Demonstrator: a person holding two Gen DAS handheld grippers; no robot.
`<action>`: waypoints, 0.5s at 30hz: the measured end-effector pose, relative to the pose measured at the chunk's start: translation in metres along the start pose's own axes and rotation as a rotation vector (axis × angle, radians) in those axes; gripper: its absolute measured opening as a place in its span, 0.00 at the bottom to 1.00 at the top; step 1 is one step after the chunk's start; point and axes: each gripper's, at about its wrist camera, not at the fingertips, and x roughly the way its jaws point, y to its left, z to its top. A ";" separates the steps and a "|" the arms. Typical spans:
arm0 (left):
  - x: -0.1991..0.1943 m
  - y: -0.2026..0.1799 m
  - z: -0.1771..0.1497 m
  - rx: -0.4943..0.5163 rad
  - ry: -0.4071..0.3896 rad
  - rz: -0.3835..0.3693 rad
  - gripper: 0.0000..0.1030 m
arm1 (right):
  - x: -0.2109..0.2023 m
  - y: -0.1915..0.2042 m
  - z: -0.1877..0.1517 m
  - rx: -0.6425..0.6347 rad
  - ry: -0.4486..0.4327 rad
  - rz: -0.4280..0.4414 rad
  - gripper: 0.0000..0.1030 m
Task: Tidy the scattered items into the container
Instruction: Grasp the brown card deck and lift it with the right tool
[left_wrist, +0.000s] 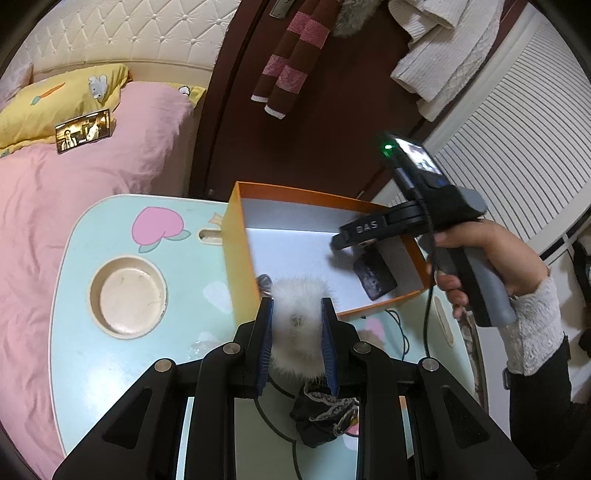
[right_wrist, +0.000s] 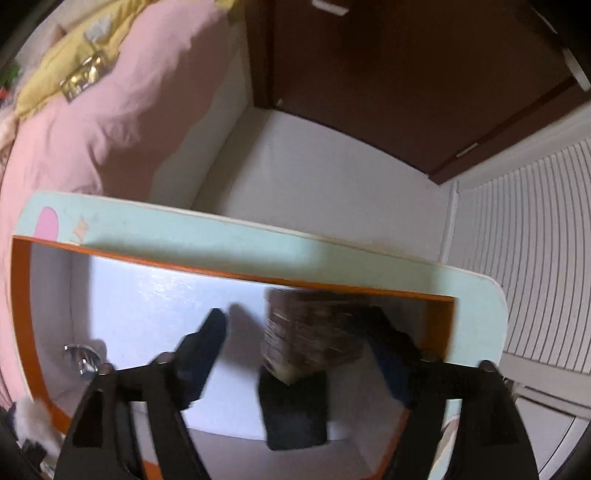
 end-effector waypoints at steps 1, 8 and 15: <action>0.000 0.000 0.000 0.001 0.001 0.000 0.24 | 0.003 0.002 0.000 -0.005 0.013 -0.001 0.77; 0.002 0.005 -0.001 -0.009 0.001 -0.004 0.24 | -0.005 -0.004 -0.005 0.043 -0.038 0.095 0.71; 0.001 0.004 -0.001 -0.003 0.000 -0.005 0.24 | -0.007 -0.009 -0.016 0.084 -0.037 0.210 0.29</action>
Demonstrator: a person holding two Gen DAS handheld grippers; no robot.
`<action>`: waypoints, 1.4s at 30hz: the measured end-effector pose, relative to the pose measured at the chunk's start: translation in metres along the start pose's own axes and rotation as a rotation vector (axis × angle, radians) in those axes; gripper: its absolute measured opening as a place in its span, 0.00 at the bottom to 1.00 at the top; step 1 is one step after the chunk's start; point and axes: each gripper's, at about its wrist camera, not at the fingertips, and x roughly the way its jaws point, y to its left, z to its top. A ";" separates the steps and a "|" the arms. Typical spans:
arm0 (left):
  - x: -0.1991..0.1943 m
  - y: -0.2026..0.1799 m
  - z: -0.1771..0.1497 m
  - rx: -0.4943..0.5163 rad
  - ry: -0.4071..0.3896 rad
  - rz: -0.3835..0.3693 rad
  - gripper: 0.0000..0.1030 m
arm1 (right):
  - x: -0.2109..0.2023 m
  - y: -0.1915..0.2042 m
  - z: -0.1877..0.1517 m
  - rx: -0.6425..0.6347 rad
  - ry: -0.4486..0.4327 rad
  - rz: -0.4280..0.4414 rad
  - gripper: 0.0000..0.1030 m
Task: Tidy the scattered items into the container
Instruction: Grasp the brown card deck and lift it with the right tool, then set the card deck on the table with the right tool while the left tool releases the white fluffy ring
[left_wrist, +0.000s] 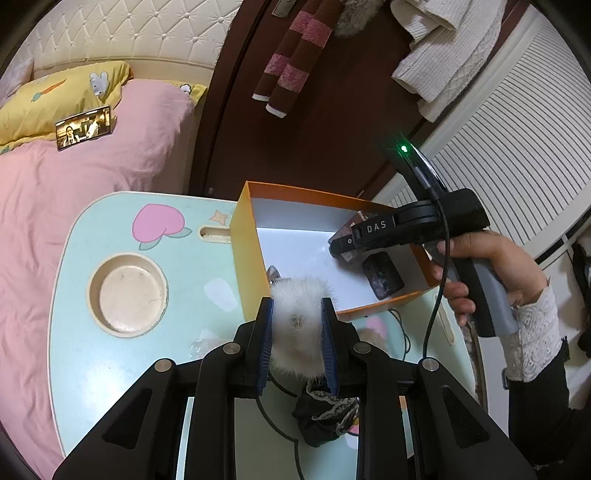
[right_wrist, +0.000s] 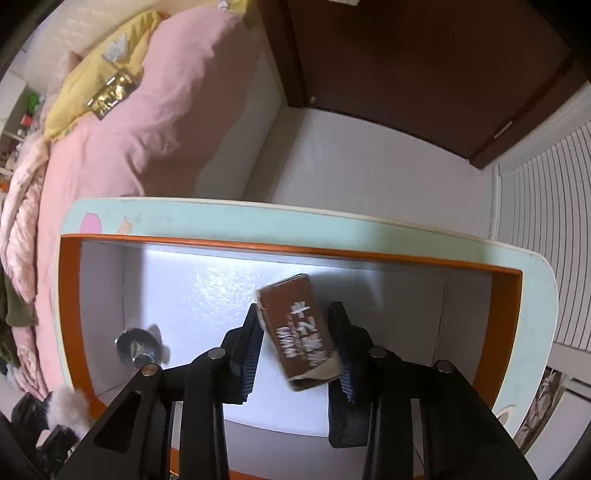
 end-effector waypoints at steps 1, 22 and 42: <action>0.000 -0.001 0.000 0.003 0.000 0.002 0.24 | 0.001 0.000 -0.001 0.001 -0.007 -0.010 0.26; 0.005 -0.027 -0.001 0.058 0.027 0.050 0.24 | -0.041 0.023 -0.045 -0.062 -0.295 -0.037 0.18; 0.012 -0.068 -0.037 0.126 0.100 0.027 0.24 | -0.051 0.022 -0.168 0.082 -0.327 0.090 0.18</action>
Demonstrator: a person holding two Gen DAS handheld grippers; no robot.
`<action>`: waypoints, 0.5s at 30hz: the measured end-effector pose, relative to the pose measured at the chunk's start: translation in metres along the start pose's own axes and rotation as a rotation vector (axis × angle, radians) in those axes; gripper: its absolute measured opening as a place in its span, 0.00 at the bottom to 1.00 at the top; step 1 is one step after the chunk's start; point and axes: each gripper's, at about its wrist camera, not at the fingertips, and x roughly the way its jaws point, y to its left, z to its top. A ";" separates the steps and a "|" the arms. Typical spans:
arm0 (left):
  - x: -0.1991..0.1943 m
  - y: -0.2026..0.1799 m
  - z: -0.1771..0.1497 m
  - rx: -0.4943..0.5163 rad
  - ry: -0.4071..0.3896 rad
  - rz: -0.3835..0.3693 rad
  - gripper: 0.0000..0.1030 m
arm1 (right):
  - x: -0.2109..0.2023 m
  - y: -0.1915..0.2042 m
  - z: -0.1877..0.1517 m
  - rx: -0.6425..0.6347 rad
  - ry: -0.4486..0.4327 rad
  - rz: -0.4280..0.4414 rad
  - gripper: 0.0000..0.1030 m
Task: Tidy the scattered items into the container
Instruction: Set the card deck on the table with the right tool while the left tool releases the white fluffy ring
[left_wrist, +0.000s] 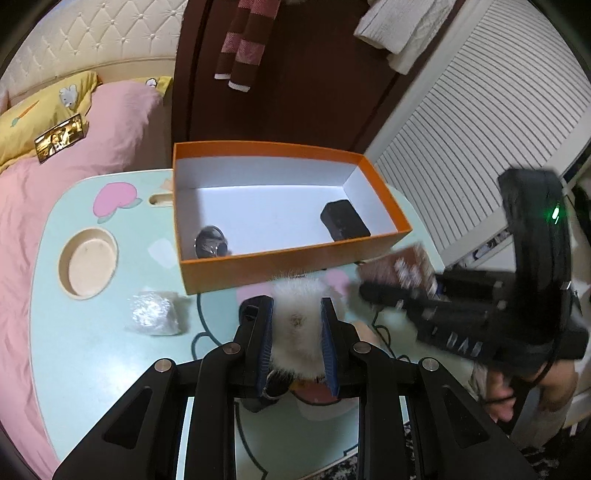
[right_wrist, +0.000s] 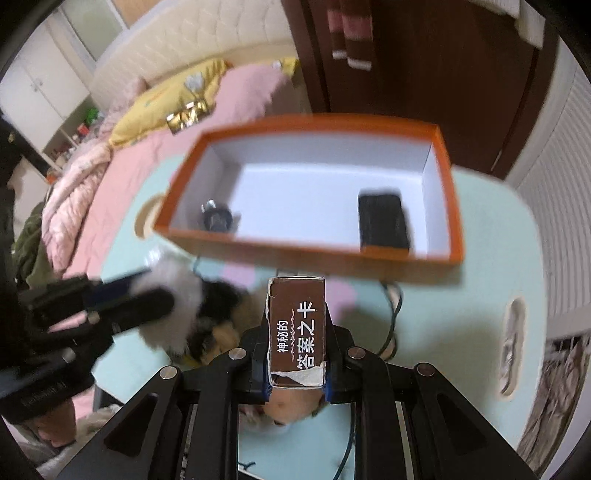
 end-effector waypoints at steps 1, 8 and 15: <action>0.001 -0.001 0.000 0.002 0.000 -0.005 0.24 | 0.004 -0.001 -0.003 0.002 0.008 -0.003 0.18; -0.006 -0.008 -0.002 0.032 -0.036 0.008 0.57 | -0.003 -0.008 -0.003 0.028 -0.048 -0.013 0.56; -0.024 0.009 0.006 -0.023 -0.114 0.012 0.63 | -0.020 -0.013 0.008 0.052 -0.125 0.031 0.61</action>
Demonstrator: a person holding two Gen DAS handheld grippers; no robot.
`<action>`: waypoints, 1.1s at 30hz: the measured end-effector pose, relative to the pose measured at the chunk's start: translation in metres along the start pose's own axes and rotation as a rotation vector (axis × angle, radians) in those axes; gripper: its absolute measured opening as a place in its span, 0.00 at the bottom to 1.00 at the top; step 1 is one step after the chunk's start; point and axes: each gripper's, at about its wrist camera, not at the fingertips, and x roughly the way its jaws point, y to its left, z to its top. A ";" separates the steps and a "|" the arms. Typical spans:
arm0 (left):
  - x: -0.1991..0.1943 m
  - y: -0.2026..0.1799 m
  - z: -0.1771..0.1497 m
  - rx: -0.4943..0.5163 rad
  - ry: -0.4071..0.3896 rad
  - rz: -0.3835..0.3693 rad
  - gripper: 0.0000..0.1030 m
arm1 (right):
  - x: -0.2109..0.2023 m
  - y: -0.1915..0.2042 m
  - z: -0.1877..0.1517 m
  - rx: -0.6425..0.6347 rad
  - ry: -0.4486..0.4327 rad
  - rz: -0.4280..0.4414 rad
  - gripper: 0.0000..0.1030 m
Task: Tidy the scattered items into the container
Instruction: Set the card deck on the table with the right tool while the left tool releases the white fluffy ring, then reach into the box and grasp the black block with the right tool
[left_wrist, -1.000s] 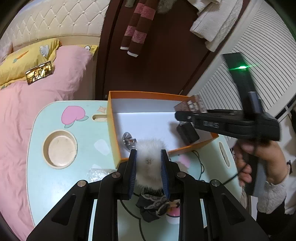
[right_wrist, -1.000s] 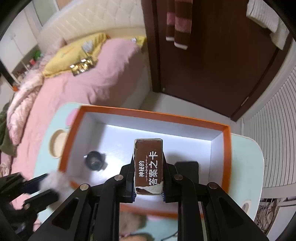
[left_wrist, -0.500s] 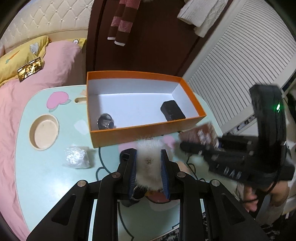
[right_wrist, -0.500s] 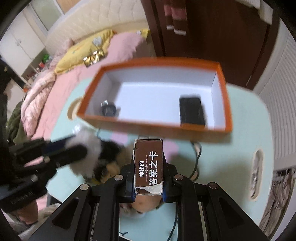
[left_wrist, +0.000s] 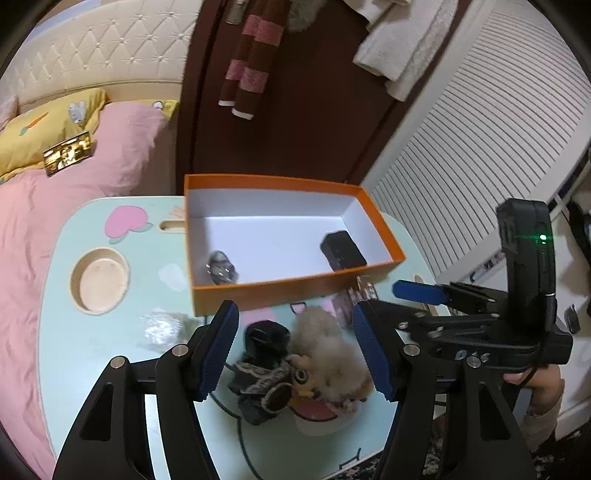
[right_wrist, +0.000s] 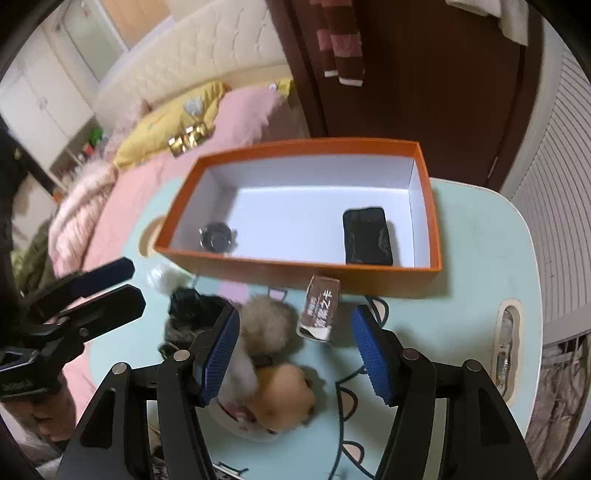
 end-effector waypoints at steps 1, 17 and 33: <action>0.000 0.002 0.001 -0.005 -0.002 0.012 0.63 | -0.003 -0.001 0.001 0.008 -0.012 0.003 0.61; 0.004 0.025 0.003 -0.076 0.000 0.008 0.63 | 0.056 -0.033 0.086 -0.071 0.166 -0.161 0.49; 0.012 0.038 0.005 -0.101 0.006 -0.029 0.63 | 0.132 -0.014 0.088 -0.219 0.359 -0.300 0.37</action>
